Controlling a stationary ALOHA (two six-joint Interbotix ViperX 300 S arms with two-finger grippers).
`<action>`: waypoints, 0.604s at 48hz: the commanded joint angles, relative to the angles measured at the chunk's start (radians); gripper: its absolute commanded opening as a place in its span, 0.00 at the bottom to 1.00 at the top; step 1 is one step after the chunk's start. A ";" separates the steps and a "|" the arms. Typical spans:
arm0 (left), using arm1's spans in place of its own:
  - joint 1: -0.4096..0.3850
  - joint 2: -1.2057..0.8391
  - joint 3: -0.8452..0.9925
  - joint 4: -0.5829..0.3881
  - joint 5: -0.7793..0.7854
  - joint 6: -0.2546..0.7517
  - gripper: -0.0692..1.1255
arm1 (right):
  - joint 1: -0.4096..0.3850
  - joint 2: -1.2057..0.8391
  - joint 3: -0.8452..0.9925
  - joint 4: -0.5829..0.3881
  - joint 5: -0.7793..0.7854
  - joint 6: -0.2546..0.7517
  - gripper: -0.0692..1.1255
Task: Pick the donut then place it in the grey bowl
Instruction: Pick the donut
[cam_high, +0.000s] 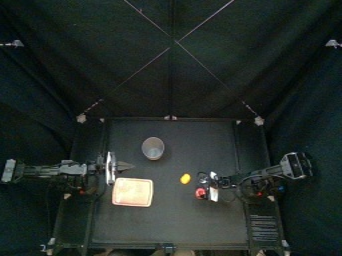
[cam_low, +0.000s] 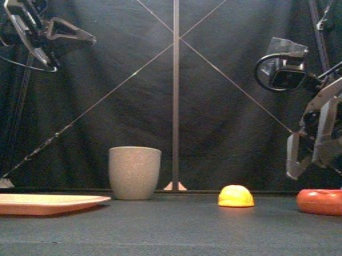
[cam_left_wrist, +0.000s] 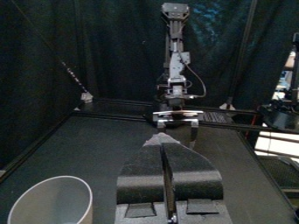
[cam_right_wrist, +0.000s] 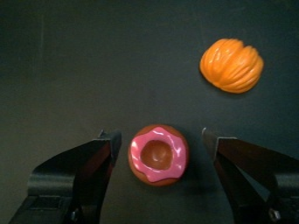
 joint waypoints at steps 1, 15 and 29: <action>0.003 0.005 -0.014 -0.008 -0.008 0.002 0.09 | 0.011 0.035 -0.032 0.005 0.025 0.000 0.94; 0.005 0.005 -0.014 -0.008 -0.009 0.000 0.09 | 0.025 0.097 -0.038 0.008 0.043 0.000 0.94; 0.003 0.005 -0.008 -0.008 -0.009 0.002 0.09 | 0.026 0.110 -0.051 0.029 0.063 0.000 0.86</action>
